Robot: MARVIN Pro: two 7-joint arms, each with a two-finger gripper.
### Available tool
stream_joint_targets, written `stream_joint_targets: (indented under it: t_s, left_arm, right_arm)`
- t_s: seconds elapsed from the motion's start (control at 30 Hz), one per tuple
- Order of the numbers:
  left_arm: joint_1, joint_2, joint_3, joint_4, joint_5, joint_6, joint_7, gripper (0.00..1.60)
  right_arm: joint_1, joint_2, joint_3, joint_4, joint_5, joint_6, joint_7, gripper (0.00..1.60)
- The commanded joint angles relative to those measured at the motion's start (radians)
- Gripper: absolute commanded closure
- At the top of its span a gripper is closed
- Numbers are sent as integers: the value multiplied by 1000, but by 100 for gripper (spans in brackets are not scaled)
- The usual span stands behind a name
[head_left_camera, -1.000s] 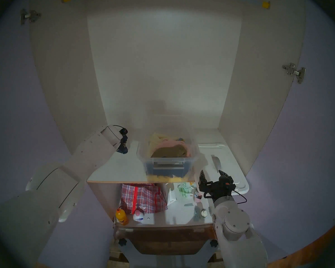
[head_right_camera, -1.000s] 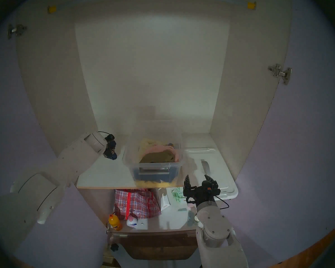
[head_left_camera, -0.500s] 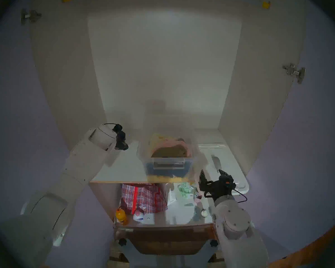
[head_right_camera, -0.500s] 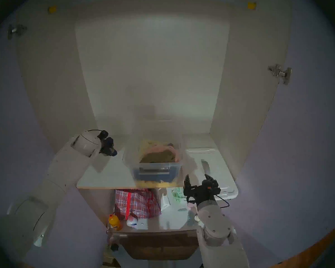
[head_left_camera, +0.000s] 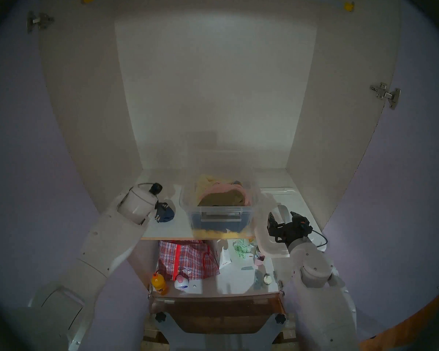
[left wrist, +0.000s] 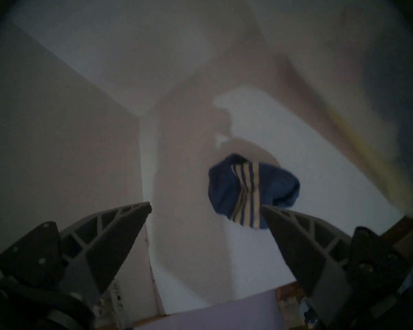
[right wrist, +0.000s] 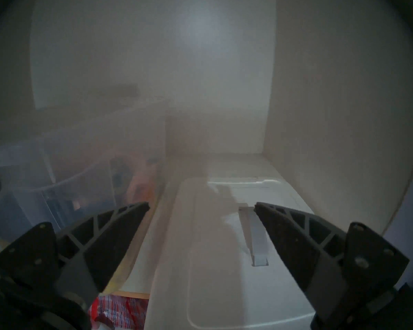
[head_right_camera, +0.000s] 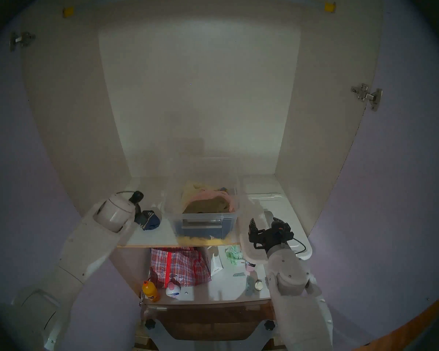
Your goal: Take socks out of the storage bin, place them on top of the cabinet, and put the lid back on the bin
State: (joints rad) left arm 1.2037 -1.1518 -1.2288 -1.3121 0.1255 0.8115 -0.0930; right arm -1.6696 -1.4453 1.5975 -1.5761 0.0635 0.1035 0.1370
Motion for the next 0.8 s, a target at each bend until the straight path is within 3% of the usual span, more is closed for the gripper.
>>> stream_joint_targets:
  t_s: [0.0,0.2,0.63,0.77]
  left_arm:
    - [-46,-12,-14,-14,4,-42,24,0]
    - [-45,-13,-13,-12,1,-50,33,0]
    - [-45,-12,-11,-12,-4,-53,39,0]
    - [-45,-12,-11,-12,-4,-54,39,0]
  right_arm:
    - [45,-8,18,51,4,11,-20,0]
    - [104,1,41,117,-5,59,-51,0]
    - [246,58,43,314,-26,40,-28,0]
    - [310,59,54,386,-15,103,-18,0]
